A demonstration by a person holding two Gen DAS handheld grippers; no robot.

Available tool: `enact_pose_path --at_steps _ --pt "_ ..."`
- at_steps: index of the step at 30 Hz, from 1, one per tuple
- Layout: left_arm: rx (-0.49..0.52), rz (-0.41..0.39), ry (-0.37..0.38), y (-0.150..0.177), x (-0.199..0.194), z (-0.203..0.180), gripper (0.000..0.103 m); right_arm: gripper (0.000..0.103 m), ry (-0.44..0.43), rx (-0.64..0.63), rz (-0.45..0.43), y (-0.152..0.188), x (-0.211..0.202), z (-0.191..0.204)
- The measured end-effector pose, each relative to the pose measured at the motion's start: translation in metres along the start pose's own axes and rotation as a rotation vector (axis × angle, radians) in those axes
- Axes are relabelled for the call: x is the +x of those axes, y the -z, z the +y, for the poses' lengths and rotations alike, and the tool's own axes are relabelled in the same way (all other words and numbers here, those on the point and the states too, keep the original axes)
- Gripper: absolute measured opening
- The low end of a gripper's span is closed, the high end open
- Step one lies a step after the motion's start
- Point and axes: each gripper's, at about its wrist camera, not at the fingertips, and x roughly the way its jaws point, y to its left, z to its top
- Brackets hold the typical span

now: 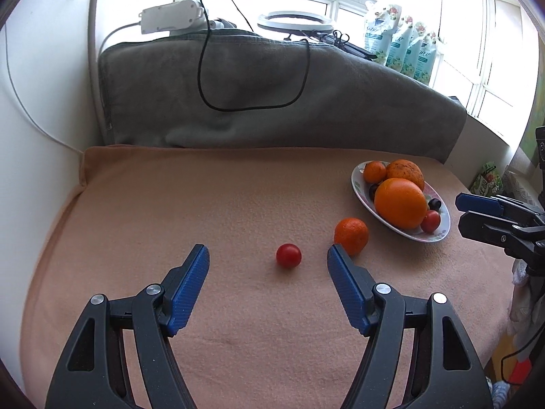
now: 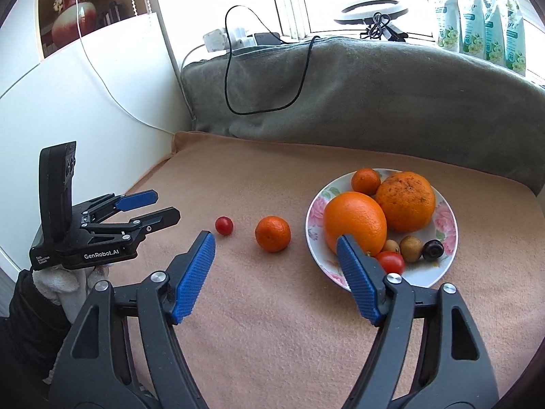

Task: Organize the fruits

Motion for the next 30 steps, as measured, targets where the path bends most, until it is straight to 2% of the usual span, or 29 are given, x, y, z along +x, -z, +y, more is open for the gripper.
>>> enact_pose_path --at_steps 3,5,7,12,16,18,30 --pt "-0.011 0.012 0.013 0.004 0.003 0.002 0.071 0.067 -0.014 -0.040 0.022 -0.002 0.009 0.008" --pt "-0.018 0.020 0.024 0.006 0.005 0.002 0.071 0.060 -0.021 -0.063 0.040 -0.004 0.017 0.011" --pt "-0.018 0.032 0.038 0.008 0.008 0.002 0.062 0.049 -0.036 -0.076 0.069 -0.005 0.026 0.012" --pt "-0.022 0.062 0.076 0.011 0.019 0.001 0.052 0.047 -0.049 -0.117 0.112 -0.012 0.046 0.014" --pt "-0.031 0.079 0.104 0.010 0.029 0.001 0.050 0.043 -0.036 -0.156 0.140 -0.016 0.062 0.016" --pt "-0.028 0.092 0.109 0.010 0.034 0.000 0.045 0.042 -0.036 -0.165 0.157 -0.018 0.072 0.016" --pt "-0.008 0.128 0.107 0.008 0.055 0.001 0.040 0.042 -0.025 -0.231 0.213 -0.028 0.099 0.016"
